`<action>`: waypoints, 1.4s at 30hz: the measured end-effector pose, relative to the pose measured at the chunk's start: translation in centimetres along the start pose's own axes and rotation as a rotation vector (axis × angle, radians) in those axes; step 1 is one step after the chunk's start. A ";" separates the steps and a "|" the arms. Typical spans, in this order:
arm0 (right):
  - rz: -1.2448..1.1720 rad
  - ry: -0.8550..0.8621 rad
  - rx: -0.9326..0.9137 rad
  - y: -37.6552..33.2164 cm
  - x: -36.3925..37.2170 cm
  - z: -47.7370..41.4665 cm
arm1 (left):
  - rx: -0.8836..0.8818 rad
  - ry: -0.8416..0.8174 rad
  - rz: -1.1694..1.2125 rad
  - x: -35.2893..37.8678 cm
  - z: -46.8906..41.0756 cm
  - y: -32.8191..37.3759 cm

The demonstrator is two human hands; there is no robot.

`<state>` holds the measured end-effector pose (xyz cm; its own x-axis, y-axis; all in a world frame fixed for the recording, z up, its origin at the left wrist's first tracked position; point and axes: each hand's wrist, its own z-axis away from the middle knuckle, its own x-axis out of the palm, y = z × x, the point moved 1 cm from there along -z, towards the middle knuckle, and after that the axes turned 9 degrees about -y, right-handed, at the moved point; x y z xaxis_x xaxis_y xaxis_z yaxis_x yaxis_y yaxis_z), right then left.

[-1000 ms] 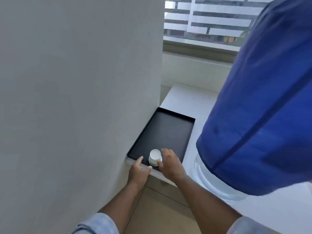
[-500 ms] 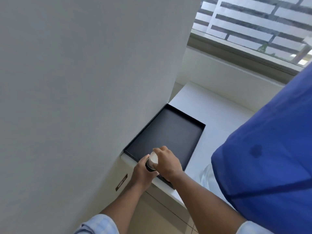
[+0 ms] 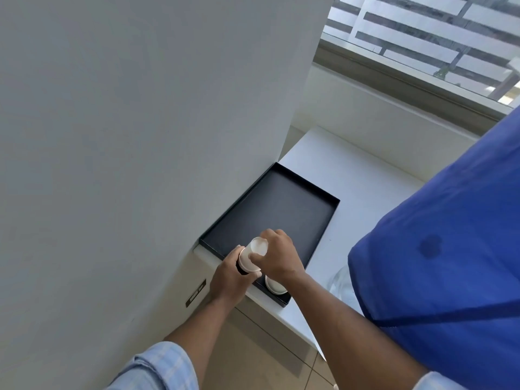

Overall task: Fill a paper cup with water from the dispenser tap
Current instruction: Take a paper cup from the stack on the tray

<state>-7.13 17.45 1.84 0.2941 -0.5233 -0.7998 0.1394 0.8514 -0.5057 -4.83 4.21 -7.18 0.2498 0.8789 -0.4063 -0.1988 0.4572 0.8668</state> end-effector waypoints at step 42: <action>-0.871 0.695 0.200 0.8 6.3 17.6 | -0.013 -0.104 0.623 -0.9 11.3 5.6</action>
<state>11.49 15.54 2.07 -0.5578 -0.7950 -0.2384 0.2066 0.1452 -0.9676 4.57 4.45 1.36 0.1741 0.9632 0.2050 -0.3484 -0.1344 0.9277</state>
